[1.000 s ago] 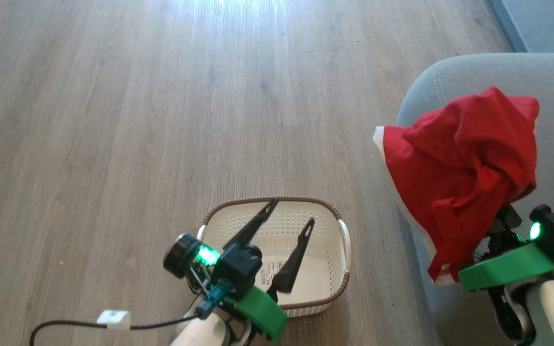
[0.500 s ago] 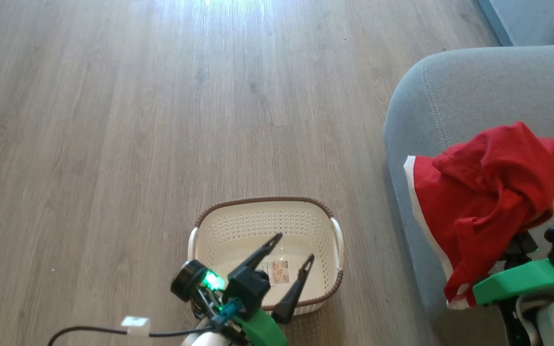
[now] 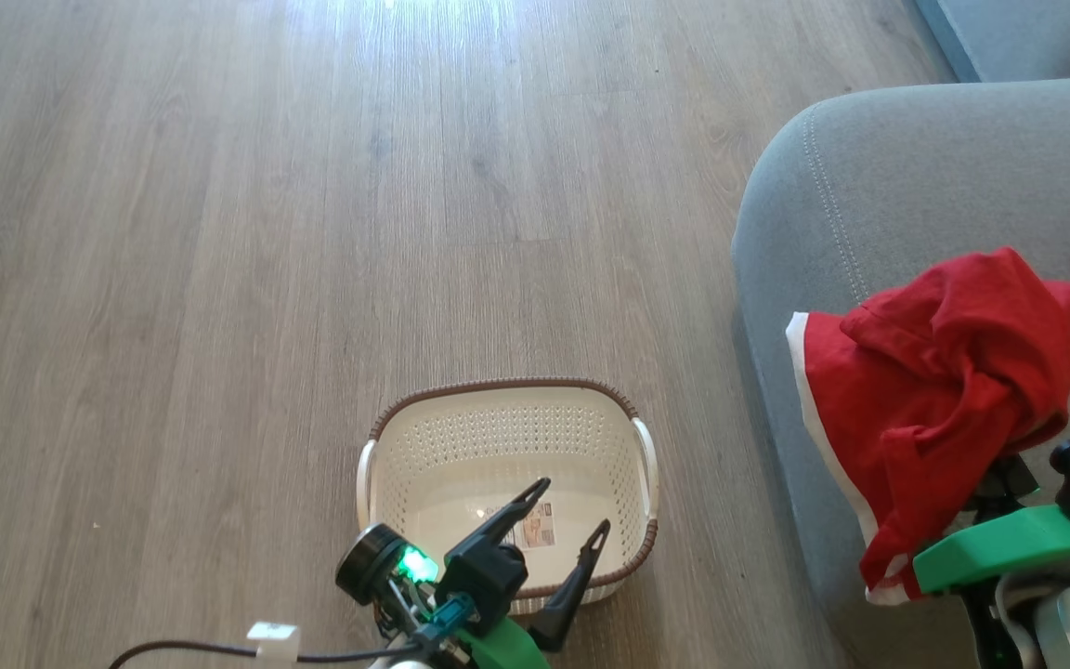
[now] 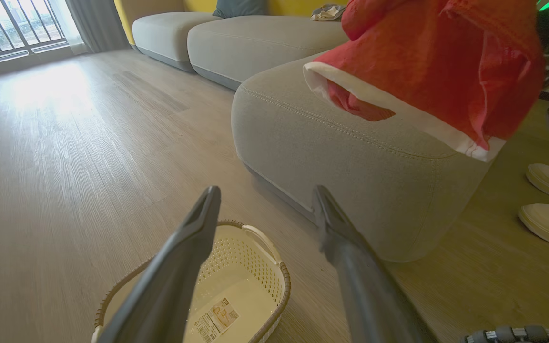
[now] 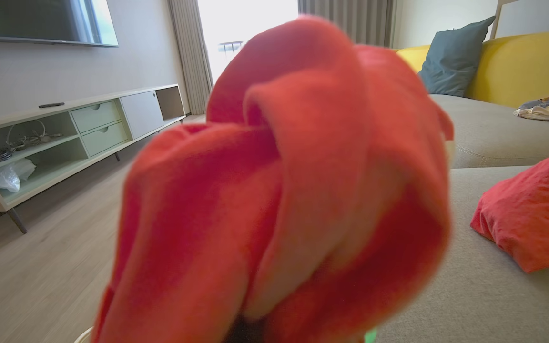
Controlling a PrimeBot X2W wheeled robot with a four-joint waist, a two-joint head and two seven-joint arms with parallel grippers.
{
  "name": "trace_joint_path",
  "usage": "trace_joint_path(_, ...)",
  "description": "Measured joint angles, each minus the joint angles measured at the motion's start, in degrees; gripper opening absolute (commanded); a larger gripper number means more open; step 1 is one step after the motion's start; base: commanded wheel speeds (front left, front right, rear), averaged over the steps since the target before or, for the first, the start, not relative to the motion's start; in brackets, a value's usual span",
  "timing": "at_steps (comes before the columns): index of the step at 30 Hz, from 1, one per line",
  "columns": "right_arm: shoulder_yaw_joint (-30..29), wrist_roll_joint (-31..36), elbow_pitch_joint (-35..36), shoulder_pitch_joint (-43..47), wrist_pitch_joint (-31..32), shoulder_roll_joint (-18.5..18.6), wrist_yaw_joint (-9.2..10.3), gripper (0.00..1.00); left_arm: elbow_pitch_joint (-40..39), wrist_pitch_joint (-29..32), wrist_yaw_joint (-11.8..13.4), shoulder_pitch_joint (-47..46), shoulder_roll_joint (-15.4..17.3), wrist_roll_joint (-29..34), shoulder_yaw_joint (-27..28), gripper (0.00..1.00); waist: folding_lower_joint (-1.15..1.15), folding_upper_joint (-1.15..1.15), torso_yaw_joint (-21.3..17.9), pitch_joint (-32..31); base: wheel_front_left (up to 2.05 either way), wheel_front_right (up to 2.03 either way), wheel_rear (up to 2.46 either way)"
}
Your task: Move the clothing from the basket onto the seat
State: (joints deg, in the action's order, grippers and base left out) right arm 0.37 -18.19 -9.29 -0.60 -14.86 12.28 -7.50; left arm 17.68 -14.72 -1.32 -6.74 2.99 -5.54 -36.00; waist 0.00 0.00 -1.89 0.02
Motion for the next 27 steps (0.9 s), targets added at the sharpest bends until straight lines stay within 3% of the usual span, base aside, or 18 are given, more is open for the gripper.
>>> trace_joint_path(15, 0.3, 0.0, 0.0, -0.1, 0.0, 0.0, 0.00, 0.00, 0.0, 0.0, 1.0, 0.0, 0.0, 0.0, 0.8, 1.00, 0.00, 0.00, -1.1, 0.5, 0.00, 0.00, 0.00)
trace_joint_path(27, 0.2, 0.0, 0.4, -1.7, 0.0, 0.4, 0.00, 0.00, -0.2, 0.0, 1.0, -0.2, 0.0, 0.1, 0.7, 1.00, 0.00, 0.00, -8.4, 2.2, 0.00, 0.00, 0.00)
